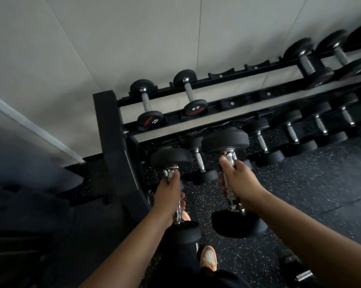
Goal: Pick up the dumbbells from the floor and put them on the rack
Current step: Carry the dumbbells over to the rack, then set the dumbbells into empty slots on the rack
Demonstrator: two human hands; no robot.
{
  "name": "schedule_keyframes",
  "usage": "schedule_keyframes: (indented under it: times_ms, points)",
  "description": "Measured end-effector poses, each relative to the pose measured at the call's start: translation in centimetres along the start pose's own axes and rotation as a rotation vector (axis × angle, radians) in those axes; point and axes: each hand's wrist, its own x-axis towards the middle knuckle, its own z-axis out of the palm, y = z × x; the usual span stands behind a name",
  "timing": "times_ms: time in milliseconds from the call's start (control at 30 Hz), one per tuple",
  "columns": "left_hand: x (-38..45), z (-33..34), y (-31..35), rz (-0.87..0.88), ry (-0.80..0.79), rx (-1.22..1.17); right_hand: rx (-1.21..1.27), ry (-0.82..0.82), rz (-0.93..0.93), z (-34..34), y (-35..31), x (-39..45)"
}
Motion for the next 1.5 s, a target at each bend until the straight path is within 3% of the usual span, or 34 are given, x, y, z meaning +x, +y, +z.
schedule_keyframes:
  times_ms: [533,733,1233,1500]
  points:
    - [17.2,9.8,11.4,0.104,-0.066,0.172,-0.092,0.152,0.052,-4.4,-4.7,17.6]
    - [21.4,15.2,13.8,0.085,-0.075,0.100,-0.110,0.149,0.026,-8.5,-6.8,24.5]
    - [30.9,34.0,19.6,0.022,0.188,-0.036,-0.191,-0.059,0.049,-23.8,-8.5,42.3]
    - [35.0,38.9,21.4,0.033,0.244,-0.009,-0.163,-0.066,0.081,-28.9,-9.6,47.4]
